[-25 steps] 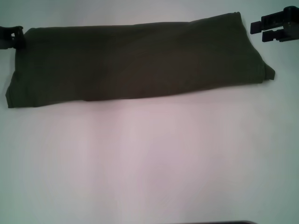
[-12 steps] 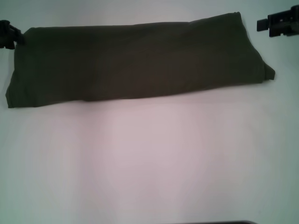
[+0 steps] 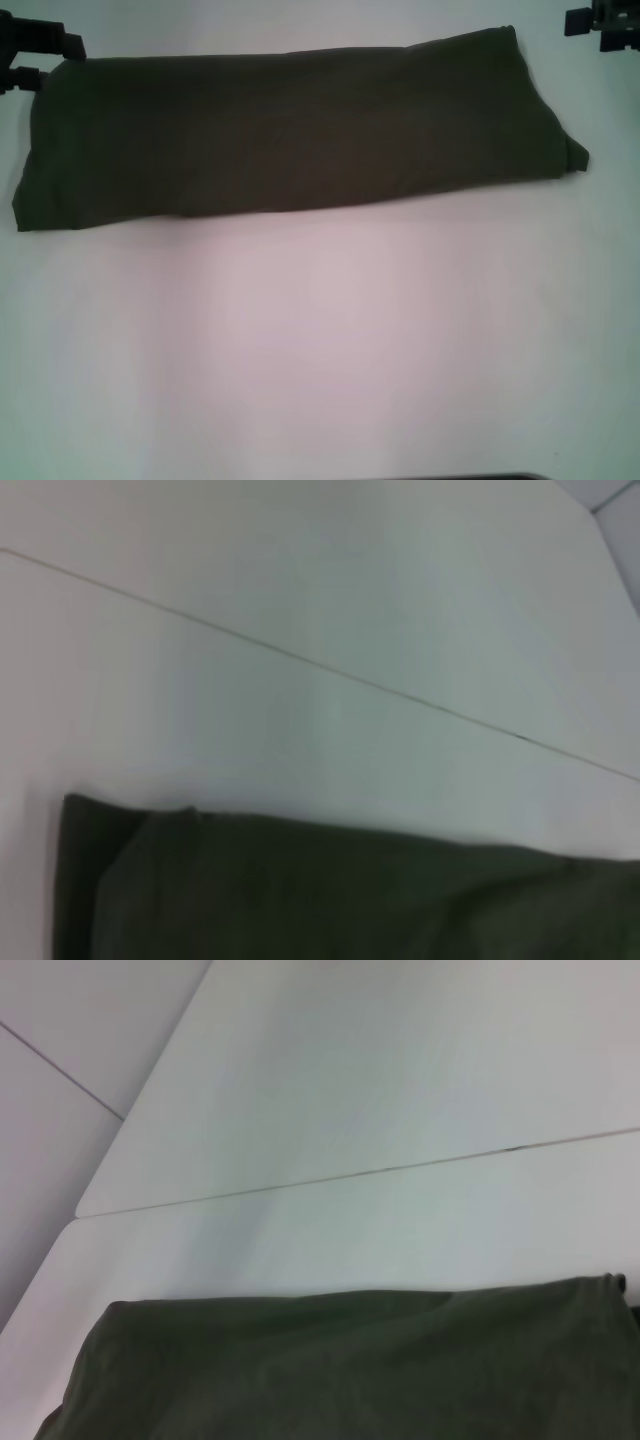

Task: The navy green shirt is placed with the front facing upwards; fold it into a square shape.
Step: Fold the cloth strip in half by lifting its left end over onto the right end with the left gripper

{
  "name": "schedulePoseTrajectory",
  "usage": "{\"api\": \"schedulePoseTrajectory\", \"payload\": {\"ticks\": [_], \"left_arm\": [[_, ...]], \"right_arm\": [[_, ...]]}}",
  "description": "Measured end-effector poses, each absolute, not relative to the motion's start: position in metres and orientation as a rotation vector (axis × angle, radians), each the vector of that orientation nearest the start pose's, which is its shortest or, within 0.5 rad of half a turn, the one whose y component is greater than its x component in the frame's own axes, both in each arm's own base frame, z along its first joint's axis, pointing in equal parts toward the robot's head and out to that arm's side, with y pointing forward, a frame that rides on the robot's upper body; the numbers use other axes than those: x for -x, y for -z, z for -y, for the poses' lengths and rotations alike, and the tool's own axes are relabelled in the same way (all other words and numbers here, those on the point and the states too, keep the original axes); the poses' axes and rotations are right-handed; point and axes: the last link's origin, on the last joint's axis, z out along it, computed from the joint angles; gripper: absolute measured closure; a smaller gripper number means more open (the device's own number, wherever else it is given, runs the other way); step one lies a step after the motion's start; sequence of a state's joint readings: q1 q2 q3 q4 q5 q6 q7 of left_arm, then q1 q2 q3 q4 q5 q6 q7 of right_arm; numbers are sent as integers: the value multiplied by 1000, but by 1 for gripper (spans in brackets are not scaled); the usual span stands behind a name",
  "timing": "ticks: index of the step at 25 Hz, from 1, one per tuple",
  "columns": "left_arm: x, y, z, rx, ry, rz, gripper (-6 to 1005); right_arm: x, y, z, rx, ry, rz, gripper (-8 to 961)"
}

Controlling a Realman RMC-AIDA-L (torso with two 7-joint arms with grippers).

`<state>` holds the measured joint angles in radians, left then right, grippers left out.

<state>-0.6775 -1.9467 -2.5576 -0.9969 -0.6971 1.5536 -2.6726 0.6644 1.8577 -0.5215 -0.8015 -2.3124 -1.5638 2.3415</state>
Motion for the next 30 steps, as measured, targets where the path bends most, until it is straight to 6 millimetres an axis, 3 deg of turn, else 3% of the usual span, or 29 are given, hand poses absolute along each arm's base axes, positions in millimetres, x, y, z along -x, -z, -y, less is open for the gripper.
{"api": "schedulePoseTrajectory", "payload": {"ticks": [4,9,14,22,30], "left_arm": [[262,-116,-385,2055,354,1797,210],[260,-116,-380,2072,403,1815,188],[256,-118,-382,2083,446,1809,199],[255,-122,-384,2080,444,1814,216],[262,-120,-381,2056,451,1829,233]], "right_arm": [[-287,-124,-377,2280,-450,-1529,30],[-300,-120,-353,2342,-419,-1555,11],[-311,-127,-341,2319,-391,-1620,12],[-315,-140,-337,2280,-373,-1684,11],[-309,-133,-339,2304,-405,-1669,12]]}}
